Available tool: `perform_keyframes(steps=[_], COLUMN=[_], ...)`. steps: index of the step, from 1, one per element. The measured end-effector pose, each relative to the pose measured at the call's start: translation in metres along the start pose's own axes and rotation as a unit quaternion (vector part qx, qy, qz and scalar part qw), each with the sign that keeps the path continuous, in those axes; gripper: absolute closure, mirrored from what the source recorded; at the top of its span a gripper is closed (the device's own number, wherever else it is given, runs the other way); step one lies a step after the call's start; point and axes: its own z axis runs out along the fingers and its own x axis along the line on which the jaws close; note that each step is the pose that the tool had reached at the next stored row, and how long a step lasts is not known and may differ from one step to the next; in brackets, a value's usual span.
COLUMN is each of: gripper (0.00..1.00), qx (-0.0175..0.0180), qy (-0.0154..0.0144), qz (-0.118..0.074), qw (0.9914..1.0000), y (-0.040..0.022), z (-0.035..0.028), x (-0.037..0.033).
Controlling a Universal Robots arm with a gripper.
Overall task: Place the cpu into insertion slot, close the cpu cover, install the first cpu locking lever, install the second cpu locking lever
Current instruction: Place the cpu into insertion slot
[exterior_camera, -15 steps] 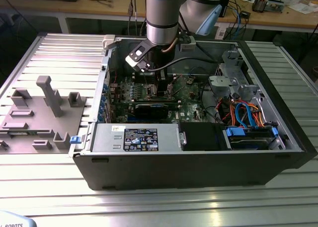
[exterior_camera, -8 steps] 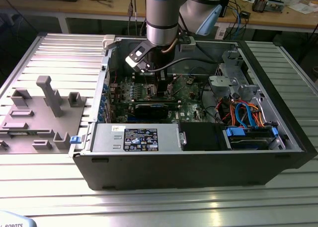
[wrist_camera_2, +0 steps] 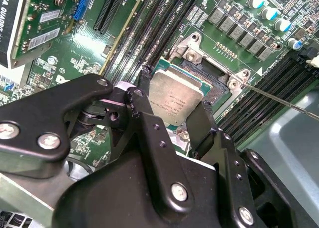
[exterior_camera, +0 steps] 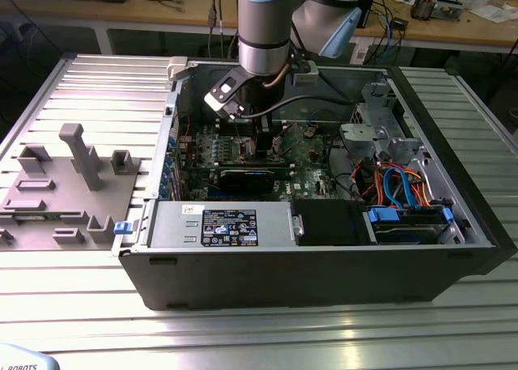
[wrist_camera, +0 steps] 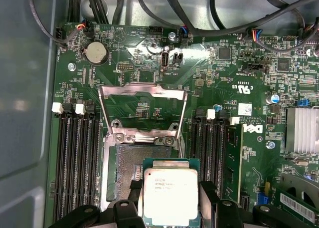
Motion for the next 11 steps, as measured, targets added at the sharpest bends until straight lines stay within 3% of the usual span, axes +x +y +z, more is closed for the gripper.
perform_keyframes(steps=[11], gripper=[0.46], qx=[0.0], qy=[0.0], qz=[0.0], qw=[1.0], y=[-0.0001], z=[0.0023], x=[0.0001])
